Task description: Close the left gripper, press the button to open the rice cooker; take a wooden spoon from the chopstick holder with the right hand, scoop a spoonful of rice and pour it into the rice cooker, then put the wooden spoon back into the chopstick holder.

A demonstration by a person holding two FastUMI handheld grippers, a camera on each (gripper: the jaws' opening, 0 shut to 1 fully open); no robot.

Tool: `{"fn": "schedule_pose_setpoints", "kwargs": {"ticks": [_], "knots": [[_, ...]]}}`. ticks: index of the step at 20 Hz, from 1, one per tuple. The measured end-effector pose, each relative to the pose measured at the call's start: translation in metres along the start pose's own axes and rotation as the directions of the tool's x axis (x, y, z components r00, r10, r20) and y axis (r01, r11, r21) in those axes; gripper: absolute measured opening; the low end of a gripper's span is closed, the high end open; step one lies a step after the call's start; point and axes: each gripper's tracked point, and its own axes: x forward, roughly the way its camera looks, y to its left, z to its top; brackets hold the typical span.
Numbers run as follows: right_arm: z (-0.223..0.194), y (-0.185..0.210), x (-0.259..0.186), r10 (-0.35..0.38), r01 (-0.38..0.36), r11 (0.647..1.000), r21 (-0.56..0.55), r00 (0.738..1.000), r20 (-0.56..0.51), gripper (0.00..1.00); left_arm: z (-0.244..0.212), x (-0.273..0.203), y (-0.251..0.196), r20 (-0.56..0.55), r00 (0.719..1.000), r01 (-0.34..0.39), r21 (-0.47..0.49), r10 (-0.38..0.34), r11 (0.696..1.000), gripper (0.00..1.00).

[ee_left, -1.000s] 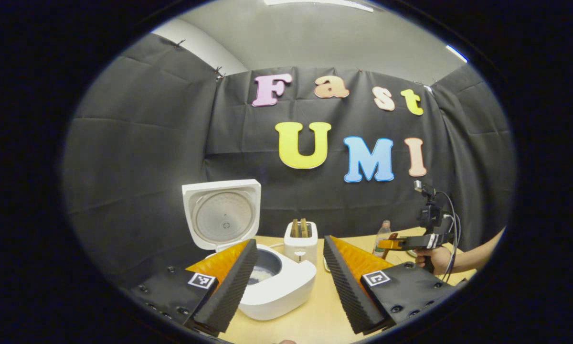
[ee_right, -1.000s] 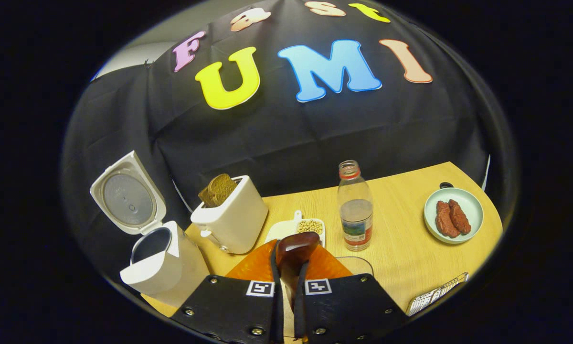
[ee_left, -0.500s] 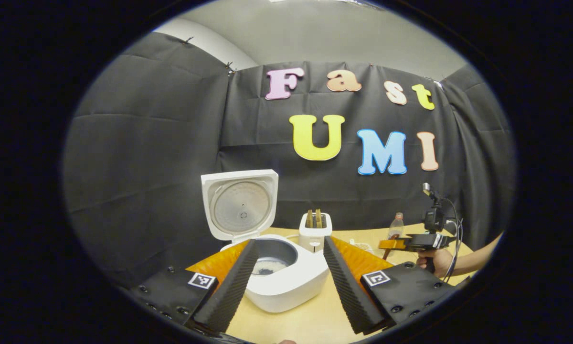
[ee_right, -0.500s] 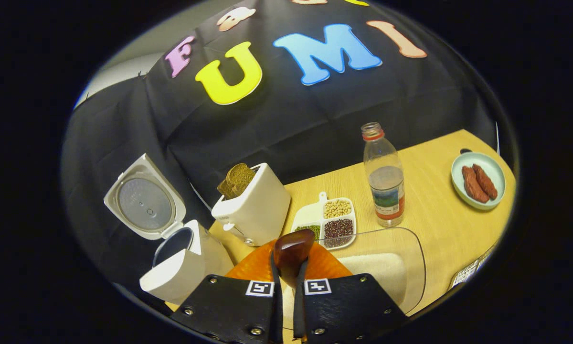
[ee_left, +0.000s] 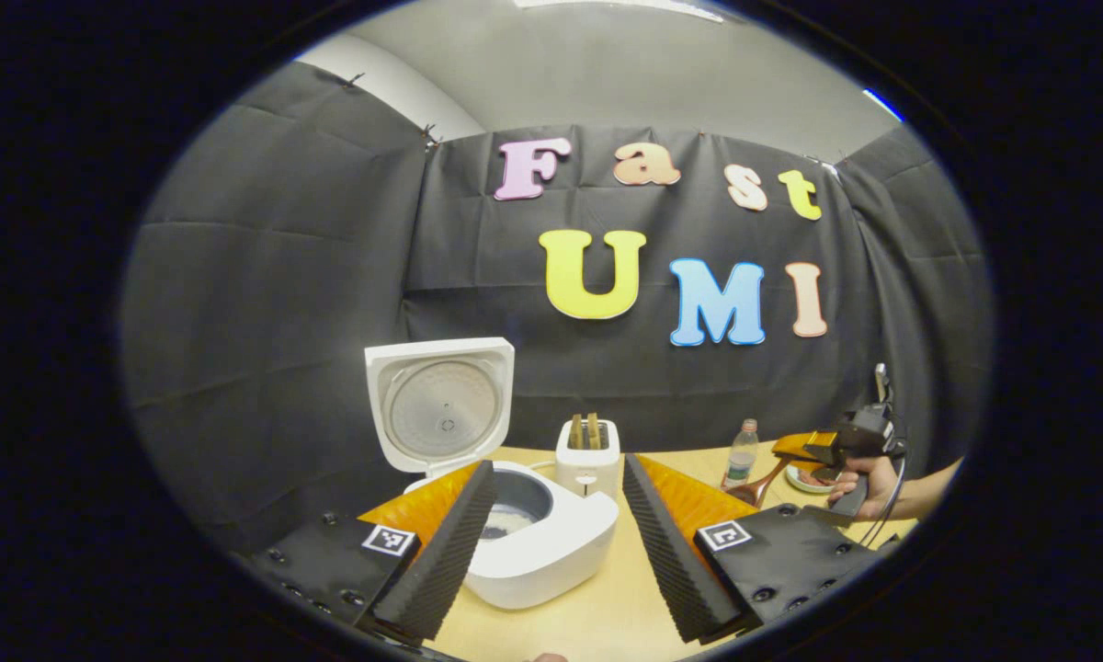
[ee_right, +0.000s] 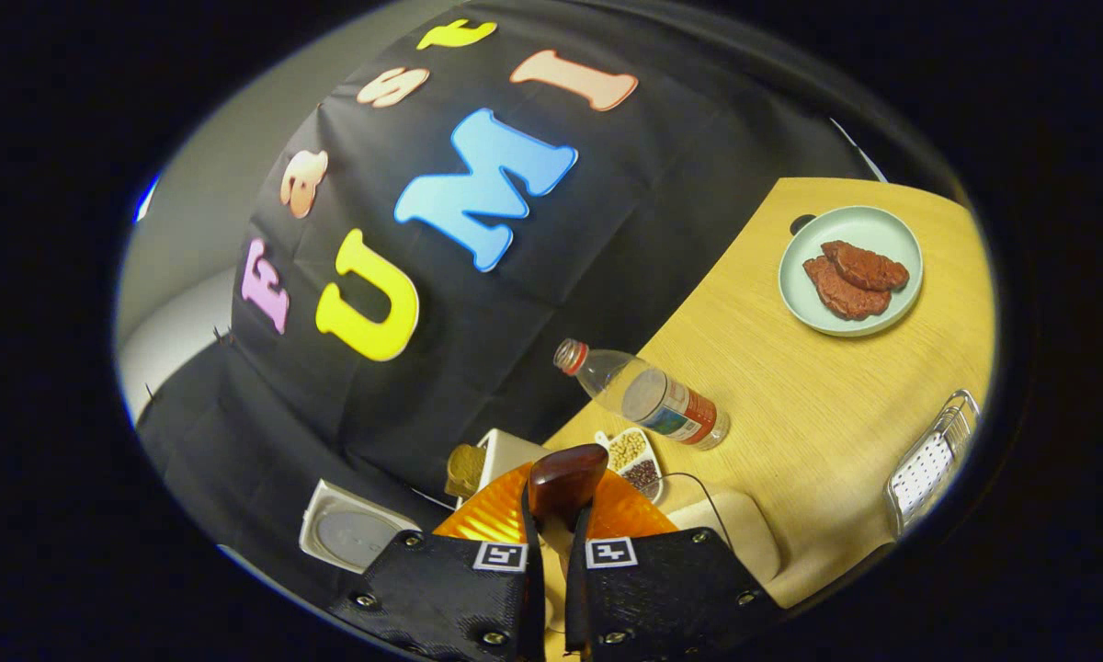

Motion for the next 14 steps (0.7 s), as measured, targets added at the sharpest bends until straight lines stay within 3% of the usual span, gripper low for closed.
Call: {"fn": "schedule_pose_setpoints", "kwargs": {"ticks": [5, 14], "knots": [[0.02, 0.028, -0.015, 0.06, -0.075, 0.973, 0.218, 0.996, 0.073, 0.09, 0.001, 0.009, 0.004, 0.005, 1.0, 0.023, -0.02, -0.023, 1.0, 0.93], [-0.013, 0.122, -0.009, 0.173, -0.178, 0.959, 0.22, 0.984, 0.042, 0.09, 0.009, -0.003, 0.026, 0.067, 0.994, 0.081, 0.019, -0.082, 0.997, 0.96]]}}
